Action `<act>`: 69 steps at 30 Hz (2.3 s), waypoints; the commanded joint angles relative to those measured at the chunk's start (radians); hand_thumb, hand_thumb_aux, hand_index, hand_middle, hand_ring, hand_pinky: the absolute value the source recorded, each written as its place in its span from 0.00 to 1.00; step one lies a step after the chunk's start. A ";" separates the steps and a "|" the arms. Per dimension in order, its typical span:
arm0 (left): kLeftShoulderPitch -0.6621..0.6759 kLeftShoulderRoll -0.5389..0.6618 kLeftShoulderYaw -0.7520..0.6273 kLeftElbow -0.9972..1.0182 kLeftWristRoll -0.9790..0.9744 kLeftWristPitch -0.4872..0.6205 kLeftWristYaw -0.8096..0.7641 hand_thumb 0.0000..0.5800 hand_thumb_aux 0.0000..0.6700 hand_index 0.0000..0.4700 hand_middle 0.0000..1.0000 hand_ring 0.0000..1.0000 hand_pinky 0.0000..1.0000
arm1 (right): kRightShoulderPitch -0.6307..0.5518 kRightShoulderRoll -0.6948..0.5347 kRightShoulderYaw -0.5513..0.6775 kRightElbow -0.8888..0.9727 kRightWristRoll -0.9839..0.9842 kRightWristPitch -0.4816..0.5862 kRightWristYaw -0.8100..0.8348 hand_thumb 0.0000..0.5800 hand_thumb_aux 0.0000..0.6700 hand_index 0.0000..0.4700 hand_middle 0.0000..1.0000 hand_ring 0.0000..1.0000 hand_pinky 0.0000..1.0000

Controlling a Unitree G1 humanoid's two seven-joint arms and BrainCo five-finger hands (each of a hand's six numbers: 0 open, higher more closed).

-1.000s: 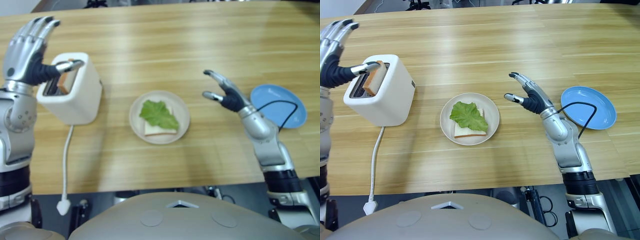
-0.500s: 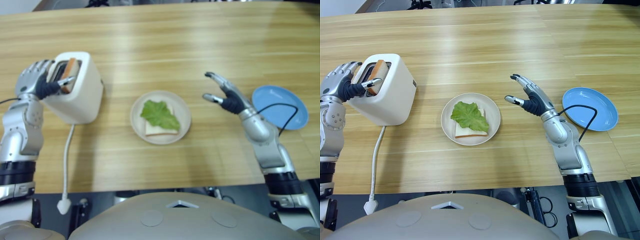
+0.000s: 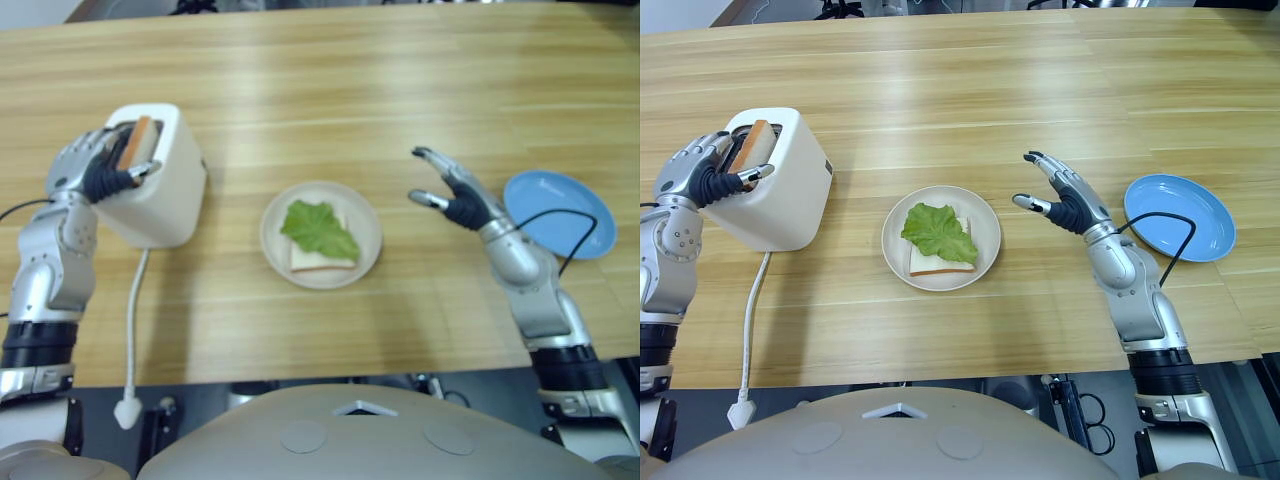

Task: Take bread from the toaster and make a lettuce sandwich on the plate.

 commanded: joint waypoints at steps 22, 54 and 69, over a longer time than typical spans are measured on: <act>-0.040 -0.060 0.230 -0.213 -0.295 -0.190 0.152 1.00 1.00 0.98 1.00 1.00 1.00 | 0.016 -0.017 -0.006 -0.004 -0.022 0.010 -0.016 0.00 0.00 0.00 0.00 0.00 0.00; -0.384 -0.322 -0.439 0.338 -0.663 -0.583 -0.568 1.00 1.00 0.98 1.00 1.00 1.00 | -0.022 0.006 -0.011 0.066 -0.053 0.023 -0.104 0.22 0.12 0.12 0.00 0.00 0.00; -0.481 -0.418 -0.475 0.652 -0.681 -0.642 -0.765 1.00 1.00 0.98 1.00 1.00 1.00 | -0.020 0.001 -0.004 0.081 -0.056 0.022 -0.100 0.22 0.12 0.12 0.00 0.00 0.00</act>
